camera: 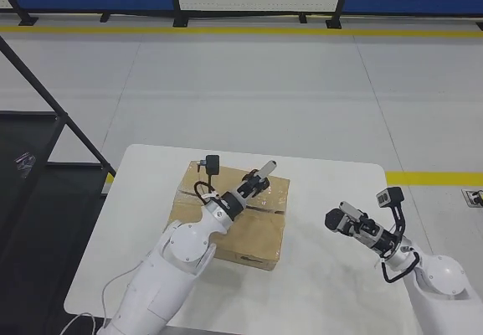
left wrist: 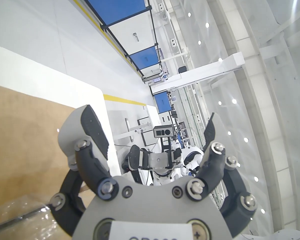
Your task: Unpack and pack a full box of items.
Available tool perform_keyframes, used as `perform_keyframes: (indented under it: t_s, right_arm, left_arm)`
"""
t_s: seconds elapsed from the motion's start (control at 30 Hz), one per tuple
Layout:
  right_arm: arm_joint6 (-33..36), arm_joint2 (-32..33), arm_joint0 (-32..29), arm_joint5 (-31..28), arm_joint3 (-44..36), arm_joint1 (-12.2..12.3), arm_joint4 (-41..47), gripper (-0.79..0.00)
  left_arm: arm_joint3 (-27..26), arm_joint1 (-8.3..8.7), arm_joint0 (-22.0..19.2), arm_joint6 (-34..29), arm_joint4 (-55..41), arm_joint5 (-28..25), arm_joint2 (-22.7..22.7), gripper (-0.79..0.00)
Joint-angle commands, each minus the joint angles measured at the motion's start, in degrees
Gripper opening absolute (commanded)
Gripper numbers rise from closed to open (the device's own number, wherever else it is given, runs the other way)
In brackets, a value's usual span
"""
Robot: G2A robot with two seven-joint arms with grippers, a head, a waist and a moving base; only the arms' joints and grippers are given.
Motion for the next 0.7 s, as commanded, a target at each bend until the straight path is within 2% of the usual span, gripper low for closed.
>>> perform_keyframes:
  t_s: [0.0, 0.2, 0.37, 0.5, 0.67]
  right_arm:
    - [0.11, -0.16, 0.51, 0.23, -0.47, 0.05, -0.41, 0.000]
    - [0.29, -1.92, 3.26, 1.88, -2.39, 0.00, -2.11, 0.000]
    - [0.51, -5.84, 7.23, 3.68, -6.46, -0.42, -4.47, 0.000]
    - [0.25, -10.64, 10.86, 5.98, -9.52, -1.05, -7.26, 0.000]
    - [-0.15, -17.59, 14.98, 7.90, -10.92, -2.20, -9.68, 0.000]
  left_arm:
    - [-3.49, 0.57, 1.70, -0.93, 0.56, -0.01, -2.22, 0.000]
    - [-15.17, 2.68, 8.95, -4.88, 1.67, 0.66, -10.80, 0.000]
    - [-24.64, 4.77, 17.81, -9.10, 2.87, 0.14, -21.50, 0.000]
    - [-28.36, 5.95, 24.45, -11.10, 1.79, -1.47, -29.87, 0.000]
    - [-29.15, 6.87, 31.22, -12.99, -0.68, -3.92, -37.68, 0.000]
